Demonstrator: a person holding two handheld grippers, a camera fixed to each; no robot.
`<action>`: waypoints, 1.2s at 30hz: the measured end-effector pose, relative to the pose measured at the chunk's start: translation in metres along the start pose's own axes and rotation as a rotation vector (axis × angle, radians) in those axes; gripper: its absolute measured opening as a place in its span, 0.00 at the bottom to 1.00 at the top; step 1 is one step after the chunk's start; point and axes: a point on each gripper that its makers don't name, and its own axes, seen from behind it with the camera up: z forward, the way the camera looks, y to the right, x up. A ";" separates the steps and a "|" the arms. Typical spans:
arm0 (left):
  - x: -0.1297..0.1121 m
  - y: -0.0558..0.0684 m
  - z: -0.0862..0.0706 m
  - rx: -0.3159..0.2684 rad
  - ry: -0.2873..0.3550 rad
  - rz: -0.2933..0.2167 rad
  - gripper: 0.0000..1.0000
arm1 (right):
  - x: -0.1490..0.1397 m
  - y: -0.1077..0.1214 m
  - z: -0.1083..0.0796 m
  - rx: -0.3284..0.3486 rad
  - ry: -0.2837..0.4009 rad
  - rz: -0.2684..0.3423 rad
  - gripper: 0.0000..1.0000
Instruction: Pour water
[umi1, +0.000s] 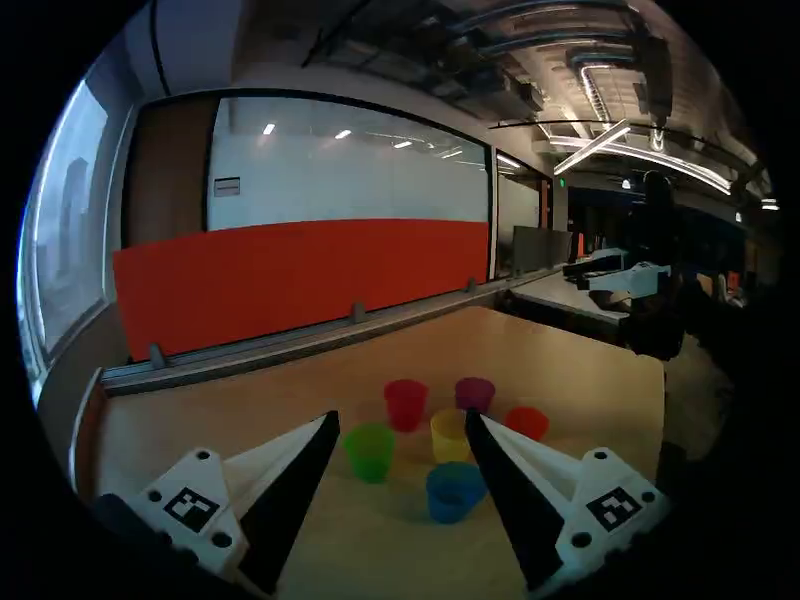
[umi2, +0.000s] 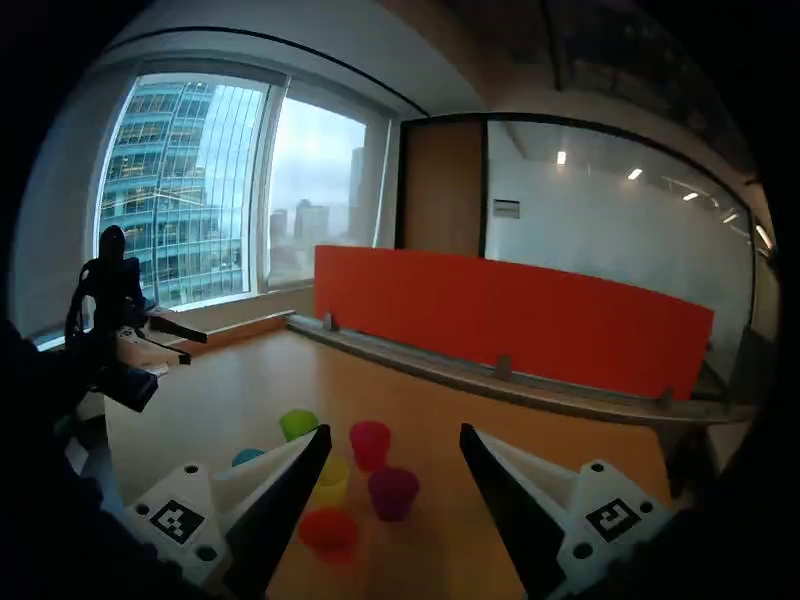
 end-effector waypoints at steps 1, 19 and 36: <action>-0.004 0.002 0.001 -0.005 -0.007 0.001 0.94 | -0.001 0.000 0.000 0.000 -0.003 0.001 1.00; -0.077 0.025 0.023 -0.069 -0.142 0.024 0.93 | -0.015 -0.004 0.009 0.014 -0.036 -0.004 1.00; -0.127 0.047 0.050 -0.141 -0.265 0.069 0.93 | -0.028 -0.001 0.023 0.019 -0.066 0.012 1.00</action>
